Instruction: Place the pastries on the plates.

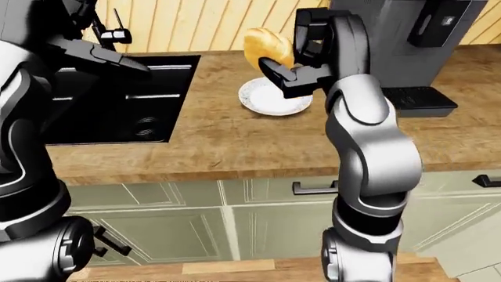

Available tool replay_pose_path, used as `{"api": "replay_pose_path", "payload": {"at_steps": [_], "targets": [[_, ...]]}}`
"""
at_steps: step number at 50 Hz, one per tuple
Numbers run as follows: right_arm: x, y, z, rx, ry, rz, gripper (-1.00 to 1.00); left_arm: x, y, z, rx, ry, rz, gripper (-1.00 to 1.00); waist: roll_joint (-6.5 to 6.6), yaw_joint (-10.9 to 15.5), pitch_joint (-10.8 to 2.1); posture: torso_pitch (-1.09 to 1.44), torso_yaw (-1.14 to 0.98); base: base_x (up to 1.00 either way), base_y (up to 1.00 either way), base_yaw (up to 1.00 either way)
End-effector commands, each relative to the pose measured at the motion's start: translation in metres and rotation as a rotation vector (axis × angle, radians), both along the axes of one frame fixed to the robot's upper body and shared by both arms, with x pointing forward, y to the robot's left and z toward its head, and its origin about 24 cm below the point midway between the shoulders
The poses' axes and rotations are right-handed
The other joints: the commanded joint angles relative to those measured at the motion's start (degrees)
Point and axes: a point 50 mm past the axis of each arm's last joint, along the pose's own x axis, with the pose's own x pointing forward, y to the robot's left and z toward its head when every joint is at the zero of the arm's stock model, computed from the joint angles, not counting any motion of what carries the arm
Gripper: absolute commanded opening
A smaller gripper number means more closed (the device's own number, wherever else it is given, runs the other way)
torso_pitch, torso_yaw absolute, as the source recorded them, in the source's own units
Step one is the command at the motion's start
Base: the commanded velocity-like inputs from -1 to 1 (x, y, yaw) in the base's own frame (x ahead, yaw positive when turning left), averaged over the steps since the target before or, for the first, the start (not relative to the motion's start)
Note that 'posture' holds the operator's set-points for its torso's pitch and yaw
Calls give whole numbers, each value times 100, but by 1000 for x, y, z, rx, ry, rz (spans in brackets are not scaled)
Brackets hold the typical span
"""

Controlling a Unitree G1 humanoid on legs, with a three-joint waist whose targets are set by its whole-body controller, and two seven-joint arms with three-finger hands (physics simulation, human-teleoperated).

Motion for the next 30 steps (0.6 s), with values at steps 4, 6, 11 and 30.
{"api": "replay_pose_path", "payload": {"at_steps": [4, 6, 11, 30], "targets": [[-6, 2, 12, -10, -77, 8, -100, -7, 2, 13, 1, -65, 13, 100, 84, -59, -58, 1, 0, 0, 0, 0], [-6, 2, 12, -10, -77, 8, -100, -7, 2, 13, 1, -65, 13, 100, 20, -63, -11, 1, 0, 0, 0, 0], [-6, 1, 11, 8, -74, 10, -100, -6, 1, 13, 4, -66, 13, 100, -220, 0, -38, 1, 0, 1, 0, 0], [-9, 1, 22, -24, -85, 4, -100, -6, 1, 11, 9, -60, 13, 100, -498, 117, 84, 1, 0, 8, -10, 0]]}}
